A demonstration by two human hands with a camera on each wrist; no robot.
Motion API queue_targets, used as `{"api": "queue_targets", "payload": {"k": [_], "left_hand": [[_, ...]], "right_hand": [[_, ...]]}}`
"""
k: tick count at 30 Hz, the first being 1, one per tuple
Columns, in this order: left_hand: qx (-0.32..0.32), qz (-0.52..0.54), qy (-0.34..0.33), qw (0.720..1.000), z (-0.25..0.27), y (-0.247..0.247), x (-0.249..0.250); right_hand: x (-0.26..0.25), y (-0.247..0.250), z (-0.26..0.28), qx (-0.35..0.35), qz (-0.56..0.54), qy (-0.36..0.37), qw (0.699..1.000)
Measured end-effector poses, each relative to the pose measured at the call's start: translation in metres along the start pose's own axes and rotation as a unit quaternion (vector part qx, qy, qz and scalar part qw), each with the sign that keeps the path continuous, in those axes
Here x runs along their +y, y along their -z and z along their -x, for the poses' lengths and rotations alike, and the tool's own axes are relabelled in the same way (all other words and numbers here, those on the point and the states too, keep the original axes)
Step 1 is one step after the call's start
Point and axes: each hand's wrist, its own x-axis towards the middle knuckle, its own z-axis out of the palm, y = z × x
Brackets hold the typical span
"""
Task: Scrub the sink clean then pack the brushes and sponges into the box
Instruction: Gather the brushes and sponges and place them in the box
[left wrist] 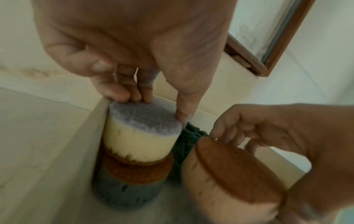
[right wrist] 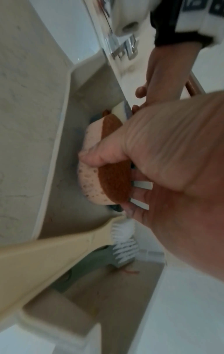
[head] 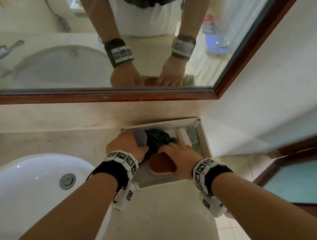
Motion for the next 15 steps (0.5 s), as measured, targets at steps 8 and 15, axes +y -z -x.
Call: {"api": "queue_targets", "payload": {"k": [8, 15], "left_hand": [[0.086, -0.085, -0.141, 0.983, 0.005, 0.004, -0.007], [0.103, -0.118, -0.147, 0.977, 0.004, 0.002, -0.014]], "right_hand": [[-0.016, -0.01, -0.007, -0.034, 0.032, 0.047, 0.998], [-0.018, -0.018, -0.008, -0.024, -0.041, 0.027, 0.999]]}}
